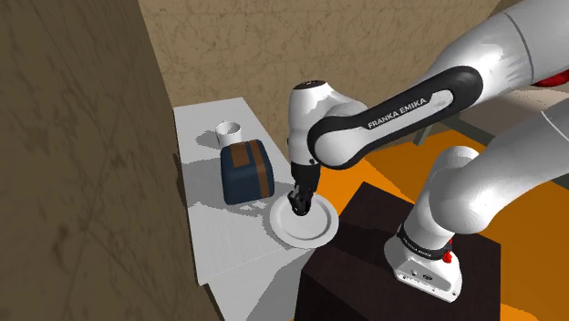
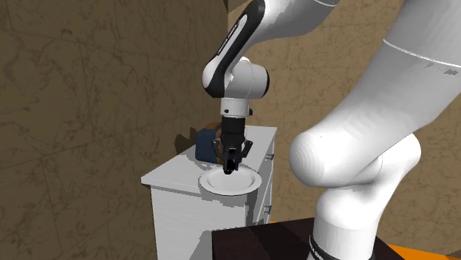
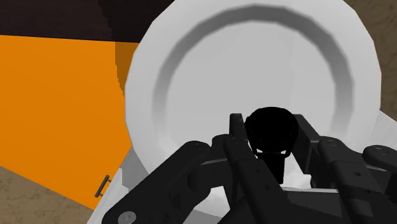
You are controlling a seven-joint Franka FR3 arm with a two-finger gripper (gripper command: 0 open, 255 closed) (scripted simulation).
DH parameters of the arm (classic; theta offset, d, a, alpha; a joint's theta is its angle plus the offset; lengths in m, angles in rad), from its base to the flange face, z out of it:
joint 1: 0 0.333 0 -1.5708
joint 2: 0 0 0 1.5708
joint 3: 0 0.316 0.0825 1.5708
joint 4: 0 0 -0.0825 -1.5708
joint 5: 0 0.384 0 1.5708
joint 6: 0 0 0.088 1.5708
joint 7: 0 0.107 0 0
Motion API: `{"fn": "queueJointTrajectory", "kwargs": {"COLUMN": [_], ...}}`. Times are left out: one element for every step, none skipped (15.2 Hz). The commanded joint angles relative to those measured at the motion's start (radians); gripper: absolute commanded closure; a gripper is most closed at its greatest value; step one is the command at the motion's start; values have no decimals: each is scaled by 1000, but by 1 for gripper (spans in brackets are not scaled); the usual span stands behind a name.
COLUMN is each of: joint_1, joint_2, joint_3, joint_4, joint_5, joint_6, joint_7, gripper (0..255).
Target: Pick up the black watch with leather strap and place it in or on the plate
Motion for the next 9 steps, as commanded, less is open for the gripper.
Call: {"fn": "queueJointTrajectory", "kwargs": {"joint_1": [1,1,1,1,1,1,1,1,1], "joint_2": [20,32,47,47,46,47,47,47,47], "joint_3": [6,9,13,13,13,13,13,13,13], "joint_4": [-14,-20,-28,-28,-28,-28,-28,-28,-28], "joint_5": [5,7,10,10,10,10,10,10,10], "joint_6": [35,52,75,75,75,75,75,75,75], "joint_7": [-2,-4,-6,-6,-6,-6,-6,-6,-6], "gripper": [255,255,255,255,255,255,255,255,255]}}
